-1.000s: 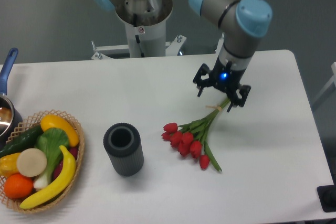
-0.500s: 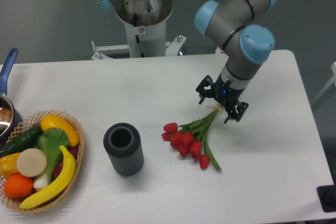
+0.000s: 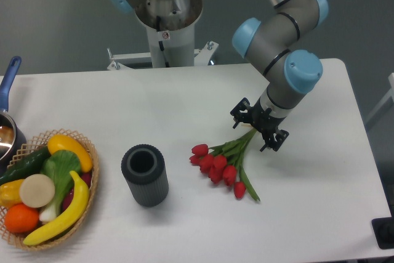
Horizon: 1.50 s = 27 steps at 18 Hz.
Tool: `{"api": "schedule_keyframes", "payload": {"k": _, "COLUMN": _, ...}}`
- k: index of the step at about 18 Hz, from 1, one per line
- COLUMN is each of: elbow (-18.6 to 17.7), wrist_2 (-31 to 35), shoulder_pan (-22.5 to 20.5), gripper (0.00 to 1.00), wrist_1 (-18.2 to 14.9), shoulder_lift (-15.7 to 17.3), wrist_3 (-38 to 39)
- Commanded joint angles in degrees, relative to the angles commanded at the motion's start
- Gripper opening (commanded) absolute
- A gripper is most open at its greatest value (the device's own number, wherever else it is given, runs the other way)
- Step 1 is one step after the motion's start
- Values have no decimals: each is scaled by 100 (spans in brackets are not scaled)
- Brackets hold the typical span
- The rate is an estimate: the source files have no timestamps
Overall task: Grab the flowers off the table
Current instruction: 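Lower the gripper around the tulip stems near the string tie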
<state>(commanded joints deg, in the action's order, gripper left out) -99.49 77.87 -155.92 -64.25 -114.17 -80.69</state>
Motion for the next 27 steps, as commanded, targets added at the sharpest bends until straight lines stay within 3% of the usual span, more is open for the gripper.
{"api": "schedule_keyframes", "payload": {"k": 6, "elbow": -35, "wrist_2": 26, "shoulder_pan": 123, "gripper": 100, "wrist_1": 26, "shoulder_lift": -176, "wrist_3": 465}}
{"api": "schedule_keyframes", "payload": {"k": 27, "elbow": -97, "wrist_2": 62, "shoulder_pan": 290, "gripper": 100, "wrist_1": 237, "shoulder_lift": -343, "wrist_3": 545}}
